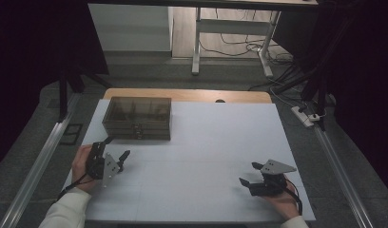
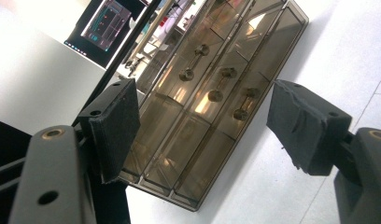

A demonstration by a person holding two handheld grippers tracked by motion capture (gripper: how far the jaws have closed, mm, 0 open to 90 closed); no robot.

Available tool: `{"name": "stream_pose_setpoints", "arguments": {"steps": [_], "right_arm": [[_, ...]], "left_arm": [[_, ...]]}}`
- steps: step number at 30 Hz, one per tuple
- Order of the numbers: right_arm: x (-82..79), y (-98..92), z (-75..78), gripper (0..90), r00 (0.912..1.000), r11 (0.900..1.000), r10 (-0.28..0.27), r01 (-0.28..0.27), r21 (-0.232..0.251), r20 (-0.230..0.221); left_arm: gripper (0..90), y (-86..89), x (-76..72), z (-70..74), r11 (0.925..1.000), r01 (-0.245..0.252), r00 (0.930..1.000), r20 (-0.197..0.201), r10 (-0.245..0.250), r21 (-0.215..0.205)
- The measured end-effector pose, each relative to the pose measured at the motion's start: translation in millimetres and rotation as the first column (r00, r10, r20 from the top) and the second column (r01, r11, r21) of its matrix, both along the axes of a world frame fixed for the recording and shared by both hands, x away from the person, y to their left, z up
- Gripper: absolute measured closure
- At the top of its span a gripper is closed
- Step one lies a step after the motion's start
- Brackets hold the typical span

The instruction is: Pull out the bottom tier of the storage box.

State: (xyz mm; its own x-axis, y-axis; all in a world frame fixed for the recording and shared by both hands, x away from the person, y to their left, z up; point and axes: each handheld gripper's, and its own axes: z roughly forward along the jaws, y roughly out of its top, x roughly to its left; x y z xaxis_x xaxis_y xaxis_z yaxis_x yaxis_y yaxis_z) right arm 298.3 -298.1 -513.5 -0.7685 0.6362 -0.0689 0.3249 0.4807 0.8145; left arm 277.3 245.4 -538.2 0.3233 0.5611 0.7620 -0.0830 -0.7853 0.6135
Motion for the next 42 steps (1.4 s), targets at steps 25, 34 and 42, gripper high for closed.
{"name": "stream_pose_setpoints", "arguments": {"steps": [25,34,42], "right_arm": [[-5.4,-1.4,1.0,20.2,0.9999,1.000,0.001,-0.001,0.001,0.012],[-6.9,-1.9,0.2,20.3,1.0000,1.000,-0.004,0.004,0.005,0.002],[-6.5,-1.8,0.2,20.4,1.0000,1.000,-0.001,0.001,0.006,0.002]], "left_arm": [[26.5,0.5,12.9,-7.1,0.9989,0.041,0.9990,0.017,-0.042,0.024],[26.4,0.4,18.0,-10.3,0.9986,0.045,0.9989,0.014,-0.045,0.029],[26.4,1.7,22.5,-12.9,0.9979,0.054,0.9984,0.017,-0.055,0.037]]}}
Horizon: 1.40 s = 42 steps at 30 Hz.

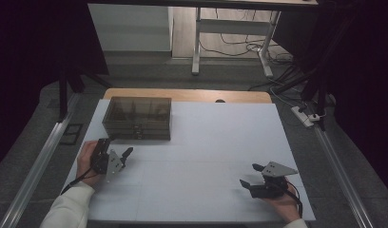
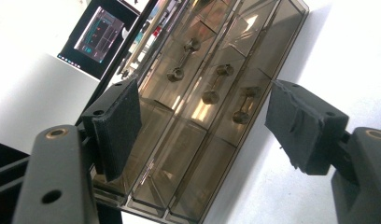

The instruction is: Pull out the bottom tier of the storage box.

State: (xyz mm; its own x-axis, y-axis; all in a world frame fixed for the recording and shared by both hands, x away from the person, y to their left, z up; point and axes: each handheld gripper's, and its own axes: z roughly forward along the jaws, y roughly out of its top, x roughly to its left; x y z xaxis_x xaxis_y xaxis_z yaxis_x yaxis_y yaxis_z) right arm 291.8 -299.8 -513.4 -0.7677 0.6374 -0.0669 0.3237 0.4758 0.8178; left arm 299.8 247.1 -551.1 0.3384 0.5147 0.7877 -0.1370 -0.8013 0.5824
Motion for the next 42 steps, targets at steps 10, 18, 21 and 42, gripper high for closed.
{"name": "stream_pose_setpoints", "arguments": {"steps": [10,18,21,42], "right_arm": [[0.4,0.3,-0.4,20.5,1.0000,1.000,0.003,-0.003,-0.003,0.000],[-0.4,0.0,0.2,20.5,1.0000,1.000,0.000,0.000,-0.008,0.006],[-0.2,0.1,-0.1,20.5,1.0000,1.000,-0.002,0.002,-0.006,0.002],[-0.1,0.2,-0.7,20.6,1.0000,1.000,-0.001,0.001,-0.018,0.002]], "left_arm": [[26.5,-1.4,7.7,-2.1,0.9997,-0.003,1.0000,-0.002,0.003,0.024],[28.0,-5.4,16.4,-2.6,0.9995,0.001,0.9999,-0.011,0.000,0.033],[28.3,-5.8,19.8,-4.1,0.9996,0.002,0.9999,-0.015,-0.001,0.028],[36.4,-13.7,26.6,-11.1,0.9897,0.056,0.9980,-0.036,-0.051,0.132]]}}
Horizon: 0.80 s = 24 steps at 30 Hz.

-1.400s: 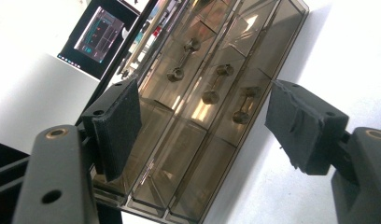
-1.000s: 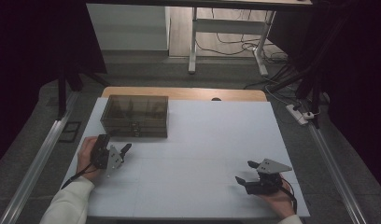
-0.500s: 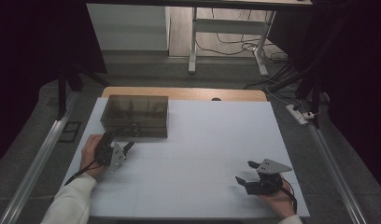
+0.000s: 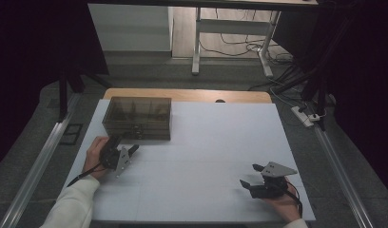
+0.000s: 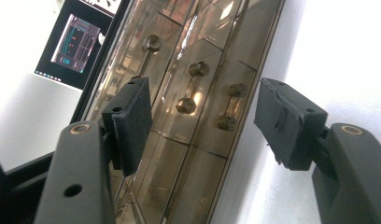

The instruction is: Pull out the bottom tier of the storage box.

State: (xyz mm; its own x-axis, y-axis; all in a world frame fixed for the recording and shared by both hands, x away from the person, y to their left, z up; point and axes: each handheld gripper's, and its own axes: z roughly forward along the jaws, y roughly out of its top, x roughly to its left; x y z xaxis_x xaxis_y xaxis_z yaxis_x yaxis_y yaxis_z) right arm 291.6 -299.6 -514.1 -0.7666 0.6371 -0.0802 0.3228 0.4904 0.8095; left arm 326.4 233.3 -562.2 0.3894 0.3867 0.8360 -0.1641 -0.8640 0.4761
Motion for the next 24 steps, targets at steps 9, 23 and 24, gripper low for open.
{"name": "stream_pose_setpoints", "arguments": {"steps": [9,23,24], "right_arm": [[0.2,0.1,-0.5,20.6,1.0000,1.000,-0.001,0.001,-0.003,-0.003],[0.5,0.2,-0.9,20.7,1.0000,1.000,-0.005,0.005,-0.008,-0.005],[0.6,0.3,-1.1,20.7,1.0000,1.000,-0.004,0.004,-0.009,-0.005]], "left_arm": [[40.6,0.1,-0.6,-2.1,0.9990,-0.003,1.0000,0.000,0.003,0.045],[44.2,-1.4,2.4,-6.1,0.9960,0.002,1.0000,-0.009,-0.001,0.090],[44.6,-1.5,2.6,-6.6,0.9957,0.002,0.9999,-0.010,-0.001,0.092]]}}
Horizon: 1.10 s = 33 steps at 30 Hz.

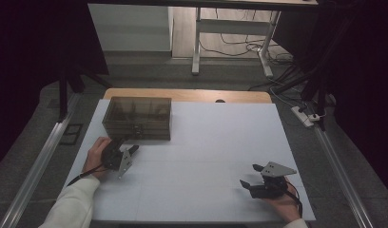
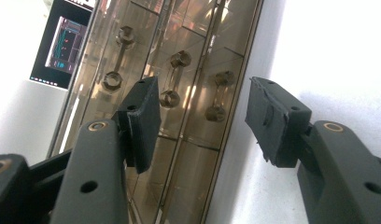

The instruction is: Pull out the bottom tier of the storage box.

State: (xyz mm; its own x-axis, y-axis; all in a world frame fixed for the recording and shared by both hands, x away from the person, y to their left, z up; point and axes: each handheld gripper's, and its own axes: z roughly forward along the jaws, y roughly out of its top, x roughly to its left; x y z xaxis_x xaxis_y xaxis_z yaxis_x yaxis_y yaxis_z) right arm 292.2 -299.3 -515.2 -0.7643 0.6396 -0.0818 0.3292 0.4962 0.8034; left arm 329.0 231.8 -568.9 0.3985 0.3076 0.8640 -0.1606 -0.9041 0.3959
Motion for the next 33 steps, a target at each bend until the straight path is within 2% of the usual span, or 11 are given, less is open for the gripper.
{"name": "stream_pose_setpoints", "arguments": {"steps": [15,33], "right_arm": [[-0.1,0.1,0.1,20.9,1.0000,1.000,-0.002,0.002,-0.007,0.001],[0.0,0.2,-0.1,21.0,1.0000,1.000,-0.004,0.004,-0.011,0.001]], "left_arm": [[48.9,0.5,2.9,-3.7,0.9996,-0.008,1.0000,-0.001,0.008,0.026],[52.7,1.0,5.4,-6.8,0.9991,-0.016,0.9999,-0.004,0.016,0.038]]}}
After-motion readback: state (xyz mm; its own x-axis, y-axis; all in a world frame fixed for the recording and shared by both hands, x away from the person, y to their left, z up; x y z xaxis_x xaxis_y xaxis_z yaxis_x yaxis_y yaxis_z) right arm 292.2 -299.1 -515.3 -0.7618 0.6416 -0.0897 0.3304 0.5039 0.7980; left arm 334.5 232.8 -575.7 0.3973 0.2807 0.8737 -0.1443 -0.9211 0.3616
